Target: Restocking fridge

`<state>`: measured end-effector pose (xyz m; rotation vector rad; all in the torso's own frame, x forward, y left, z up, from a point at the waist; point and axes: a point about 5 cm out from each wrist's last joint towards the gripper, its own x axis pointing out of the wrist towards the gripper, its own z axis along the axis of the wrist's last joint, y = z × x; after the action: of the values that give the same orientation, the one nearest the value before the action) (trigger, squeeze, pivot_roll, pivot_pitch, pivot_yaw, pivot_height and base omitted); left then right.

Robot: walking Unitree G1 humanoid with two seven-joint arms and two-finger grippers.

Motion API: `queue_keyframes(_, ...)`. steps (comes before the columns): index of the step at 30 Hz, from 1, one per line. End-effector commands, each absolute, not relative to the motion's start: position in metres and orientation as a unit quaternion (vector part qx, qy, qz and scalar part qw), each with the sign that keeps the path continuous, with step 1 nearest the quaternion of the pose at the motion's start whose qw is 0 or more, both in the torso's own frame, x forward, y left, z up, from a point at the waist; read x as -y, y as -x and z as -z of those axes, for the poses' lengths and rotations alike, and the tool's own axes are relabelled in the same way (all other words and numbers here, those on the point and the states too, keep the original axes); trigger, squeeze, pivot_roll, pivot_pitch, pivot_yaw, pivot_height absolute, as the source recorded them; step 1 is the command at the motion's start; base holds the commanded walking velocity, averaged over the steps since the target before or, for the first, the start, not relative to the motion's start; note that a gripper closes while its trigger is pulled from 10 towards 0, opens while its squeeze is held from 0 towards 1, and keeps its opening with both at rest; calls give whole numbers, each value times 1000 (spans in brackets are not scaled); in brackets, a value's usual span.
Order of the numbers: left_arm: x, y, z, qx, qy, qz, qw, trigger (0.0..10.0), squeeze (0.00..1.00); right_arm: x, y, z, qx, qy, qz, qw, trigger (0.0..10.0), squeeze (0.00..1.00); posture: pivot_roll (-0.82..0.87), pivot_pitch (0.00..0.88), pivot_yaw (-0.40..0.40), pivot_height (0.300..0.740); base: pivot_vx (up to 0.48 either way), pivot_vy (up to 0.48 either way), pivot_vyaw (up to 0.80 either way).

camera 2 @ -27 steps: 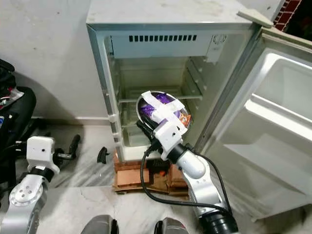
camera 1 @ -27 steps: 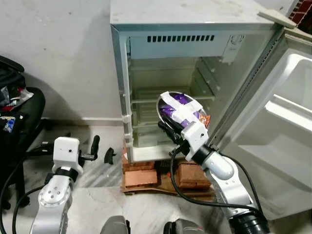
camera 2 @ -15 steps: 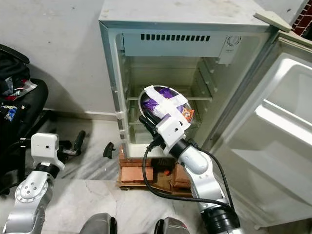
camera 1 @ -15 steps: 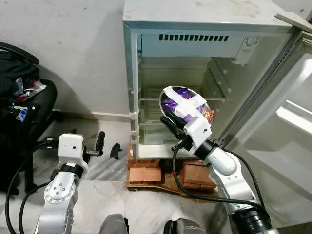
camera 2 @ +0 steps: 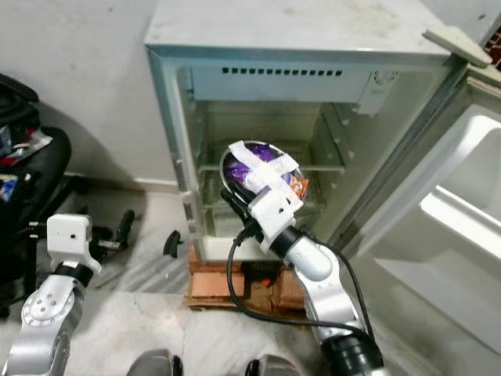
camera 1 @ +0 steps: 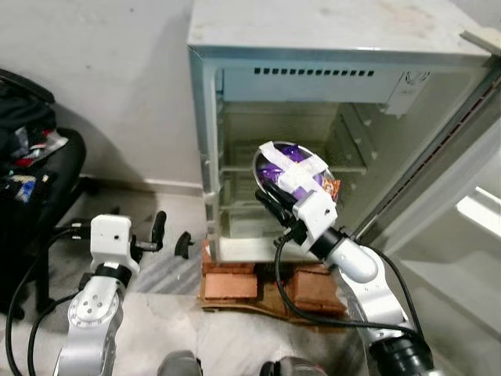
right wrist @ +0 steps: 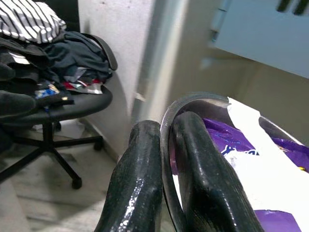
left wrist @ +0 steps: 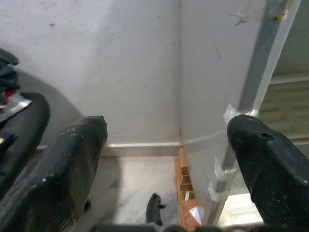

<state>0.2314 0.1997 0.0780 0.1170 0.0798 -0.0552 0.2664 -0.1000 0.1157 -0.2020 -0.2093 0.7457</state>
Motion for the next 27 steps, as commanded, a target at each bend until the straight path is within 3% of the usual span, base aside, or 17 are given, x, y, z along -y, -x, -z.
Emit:
queue_keyframes(1, -199, -230, -80, -37, -59, 32, 997, 10000, 0, 101, -267, -121, 113, 101, -362, 920, 10000, 0, 120, 93, -42, 740, 326, 0, 0)
queue_keyframes(18, -197, -227, -78, -46, -53, 30, 997, 10000, 0, 99, -262, -118, 108, 104, -371, 916, 10000, 0, 122, 120, -41, 740, 59, 0, 0)
queue_keyframes(27, -208, -211, -72, -79, -75, 28, 994, 10000, 0, 92, -278, -109, 91, 113, -380, 913, 10000, 0, 156, 172, -56, 740, 0, 0, 348)
